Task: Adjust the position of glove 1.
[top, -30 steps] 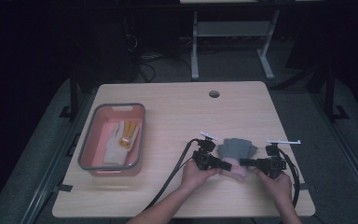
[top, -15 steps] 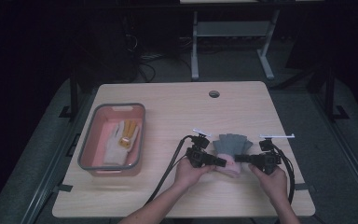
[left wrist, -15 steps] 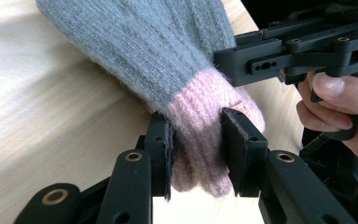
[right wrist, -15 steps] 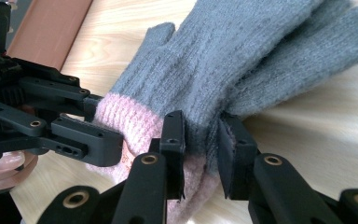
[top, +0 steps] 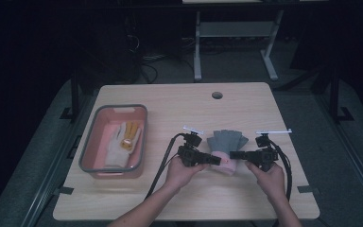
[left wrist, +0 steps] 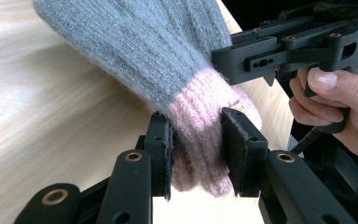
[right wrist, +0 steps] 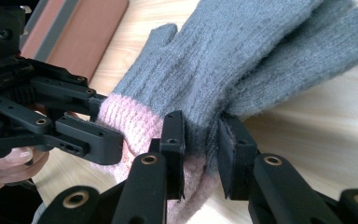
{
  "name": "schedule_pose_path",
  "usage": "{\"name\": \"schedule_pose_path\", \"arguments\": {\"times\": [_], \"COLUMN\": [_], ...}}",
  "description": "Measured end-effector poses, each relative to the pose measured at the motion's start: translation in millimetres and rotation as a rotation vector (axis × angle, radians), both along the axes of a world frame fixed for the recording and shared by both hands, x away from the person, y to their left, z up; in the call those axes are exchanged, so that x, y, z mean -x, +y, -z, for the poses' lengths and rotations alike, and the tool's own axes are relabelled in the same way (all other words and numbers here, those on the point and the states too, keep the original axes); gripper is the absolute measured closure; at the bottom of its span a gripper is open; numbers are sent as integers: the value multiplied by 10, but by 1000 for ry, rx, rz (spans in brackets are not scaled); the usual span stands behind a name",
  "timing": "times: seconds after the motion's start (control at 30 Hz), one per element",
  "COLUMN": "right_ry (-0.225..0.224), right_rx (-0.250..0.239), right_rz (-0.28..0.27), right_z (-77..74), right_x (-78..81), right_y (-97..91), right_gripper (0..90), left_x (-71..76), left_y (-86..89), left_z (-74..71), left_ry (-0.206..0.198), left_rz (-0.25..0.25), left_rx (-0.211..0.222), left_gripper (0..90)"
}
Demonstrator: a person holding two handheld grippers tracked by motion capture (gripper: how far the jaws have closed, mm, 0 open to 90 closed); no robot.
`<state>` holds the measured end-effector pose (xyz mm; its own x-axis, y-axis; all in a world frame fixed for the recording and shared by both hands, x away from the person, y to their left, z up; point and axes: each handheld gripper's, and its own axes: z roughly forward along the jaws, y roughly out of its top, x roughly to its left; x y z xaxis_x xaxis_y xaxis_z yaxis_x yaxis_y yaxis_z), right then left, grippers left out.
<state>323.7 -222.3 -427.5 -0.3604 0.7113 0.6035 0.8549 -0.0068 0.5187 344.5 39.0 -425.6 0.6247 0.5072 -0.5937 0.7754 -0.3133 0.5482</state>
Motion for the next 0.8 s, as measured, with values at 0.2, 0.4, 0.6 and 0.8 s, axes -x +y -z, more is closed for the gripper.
{"name": "schedule_pose_path", "arguments": {"times": [0.2, 0.4, 0.6, 0.8], "right_ry": [-5, -6, -25, -37], "right_rx": [-3, -9, 3, -13], "right_rz": [-21, -42, -70, -95], "right_z": [-65, -142, -245, -310], "right_x": [-51, -92, -140, -191], "right_y": [107, 246, 407, 540], "right_gripper": [735, 735, 735, 734], "left_x": [-10, 7, 17, 9], "left_y": [137, 297, 458, 616], "left_z": [-64, -124, -205, -258], "left_ry": [-11, -19, -35, -49], "left_rz": [-9, -27, -43, -54], "left_rx": [4, 14, 16, 25], "left_gripper": [651, 651, 650, 650]}}
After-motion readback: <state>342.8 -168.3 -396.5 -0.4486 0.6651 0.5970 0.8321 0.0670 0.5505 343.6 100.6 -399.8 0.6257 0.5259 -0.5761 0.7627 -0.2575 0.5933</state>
